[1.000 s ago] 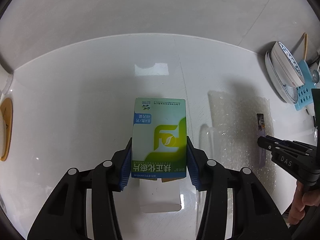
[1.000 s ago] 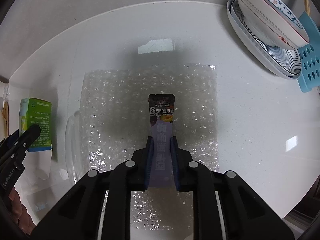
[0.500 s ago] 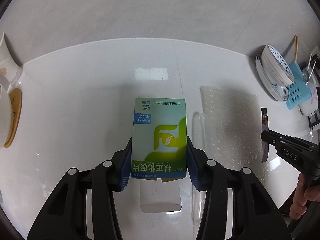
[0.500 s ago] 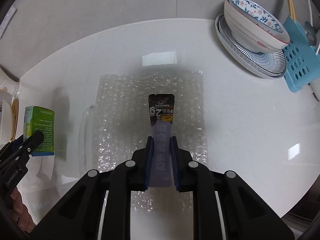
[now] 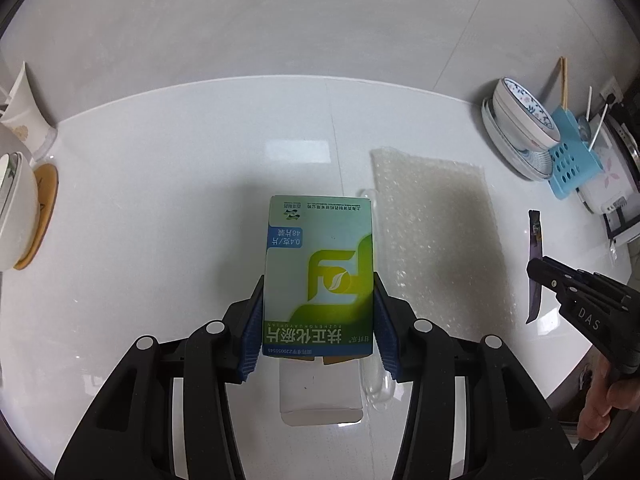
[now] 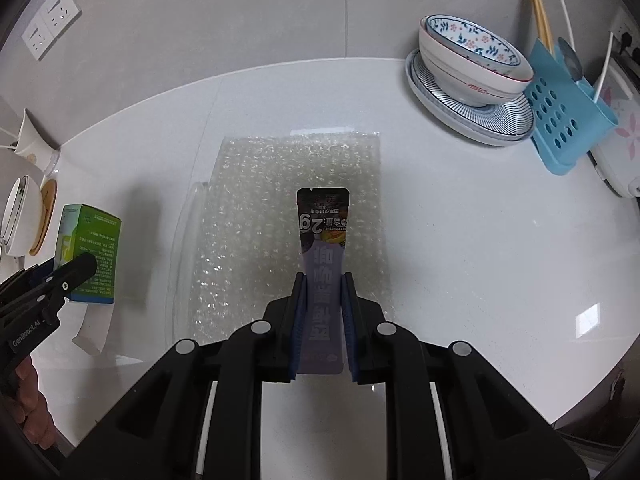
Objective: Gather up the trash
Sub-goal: 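Carry the medicine box and purple packet down over the trash bin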
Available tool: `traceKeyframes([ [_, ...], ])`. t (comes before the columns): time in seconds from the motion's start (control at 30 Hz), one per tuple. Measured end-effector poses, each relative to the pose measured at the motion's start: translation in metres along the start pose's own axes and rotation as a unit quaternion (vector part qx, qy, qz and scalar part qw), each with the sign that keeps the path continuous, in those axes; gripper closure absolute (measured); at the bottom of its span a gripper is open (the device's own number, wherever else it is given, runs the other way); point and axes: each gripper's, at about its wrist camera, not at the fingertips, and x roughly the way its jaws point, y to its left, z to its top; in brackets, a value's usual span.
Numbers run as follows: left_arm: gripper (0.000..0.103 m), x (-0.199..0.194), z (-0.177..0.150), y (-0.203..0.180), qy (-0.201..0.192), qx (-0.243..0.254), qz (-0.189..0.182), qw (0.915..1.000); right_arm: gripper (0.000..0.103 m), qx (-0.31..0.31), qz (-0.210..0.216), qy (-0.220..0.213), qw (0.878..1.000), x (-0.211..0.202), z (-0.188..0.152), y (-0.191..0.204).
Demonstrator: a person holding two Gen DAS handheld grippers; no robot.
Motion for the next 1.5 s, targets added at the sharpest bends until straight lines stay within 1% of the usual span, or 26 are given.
traceKeyframes([
  [0.3, 0.056, -0.017, -0.025, -0.006, -0.004, 0.006, 0.002, 1.0000, 0.087, -0.002, -0.002, -0.020, 1.000, -0.020, -0.024, -0.007],
  [0.6, 0.056, -0.040, -0.052, -0.007, -0.013, 0.002, -0.007, 0.9999, 0.087, -0.016, 0.003, -0.037, 0.999, -0.044, -0.055, -0.011],
  [0.83, 0.056, -0.057, -0.073, -0.008, -0.018, -0.002, -0.007, 0.9998, 0.087, -0.024, 0.009, -0.042, 0.999, -0.053, -0.078, -0.014],
  [1.07, 0.056, -0.067, -0.093, -0.015, -0.021, -0.005, -0.007, 0.9997, 0.087, -0.031, 0.012, -0.045, 0.998, -0.061, -0.099, -0.019],
  [1.5, 0.056, -0.083, -0.131, -0.040, -0.025, 0.005, -0.010, 0.9996, 0.087, -0.044, 0.015, -0.059, 0.997, -0.079, -0.134, -0.028],
])
